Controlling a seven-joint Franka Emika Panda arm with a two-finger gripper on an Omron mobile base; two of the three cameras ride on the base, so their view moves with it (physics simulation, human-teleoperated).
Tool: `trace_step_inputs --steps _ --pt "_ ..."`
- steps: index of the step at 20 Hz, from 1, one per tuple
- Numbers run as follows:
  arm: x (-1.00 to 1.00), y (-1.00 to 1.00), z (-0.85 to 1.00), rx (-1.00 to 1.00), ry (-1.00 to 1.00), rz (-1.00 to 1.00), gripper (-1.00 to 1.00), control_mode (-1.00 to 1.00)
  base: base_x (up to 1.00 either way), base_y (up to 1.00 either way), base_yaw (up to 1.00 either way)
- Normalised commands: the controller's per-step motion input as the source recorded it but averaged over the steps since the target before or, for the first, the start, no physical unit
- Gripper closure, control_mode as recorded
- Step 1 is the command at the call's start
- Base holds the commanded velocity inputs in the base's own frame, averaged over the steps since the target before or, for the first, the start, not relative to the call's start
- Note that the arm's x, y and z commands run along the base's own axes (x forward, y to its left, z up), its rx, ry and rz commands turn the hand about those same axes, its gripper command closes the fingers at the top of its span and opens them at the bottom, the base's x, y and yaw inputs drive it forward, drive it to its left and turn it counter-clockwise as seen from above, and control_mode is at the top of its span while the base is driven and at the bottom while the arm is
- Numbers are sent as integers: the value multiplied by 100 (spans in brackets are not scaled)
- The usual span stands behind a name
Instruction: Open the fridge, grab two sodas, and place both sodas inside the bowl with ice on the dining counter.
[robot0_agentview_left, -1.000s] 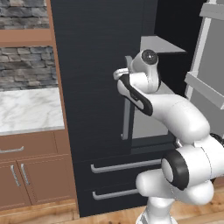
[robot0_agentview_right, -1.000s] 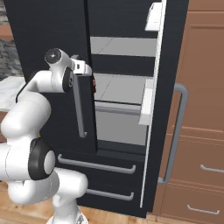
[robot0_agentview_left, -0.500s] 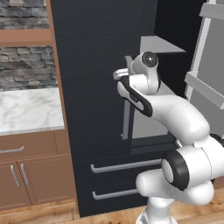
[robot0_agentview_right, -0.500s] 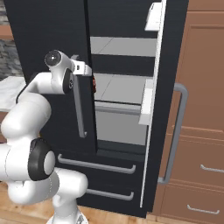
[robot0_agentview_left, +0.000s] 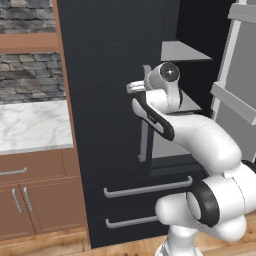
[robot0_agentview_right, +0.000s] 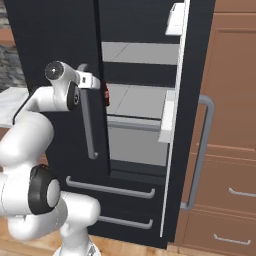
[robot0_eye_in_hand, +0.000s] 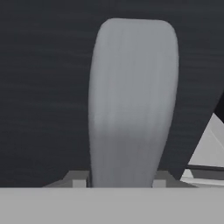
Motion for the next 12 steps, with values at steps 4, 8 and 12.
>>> trace_step_inputs --steps 4,8,12 --pt "-66 22 -27 1 0 7 100 -100 0 0 0" --pt "-90 19 -18 1 1 9 100 -100 0 0 0" --pt "-90 37 -23 0 6 6 100 -100 0 0 0"
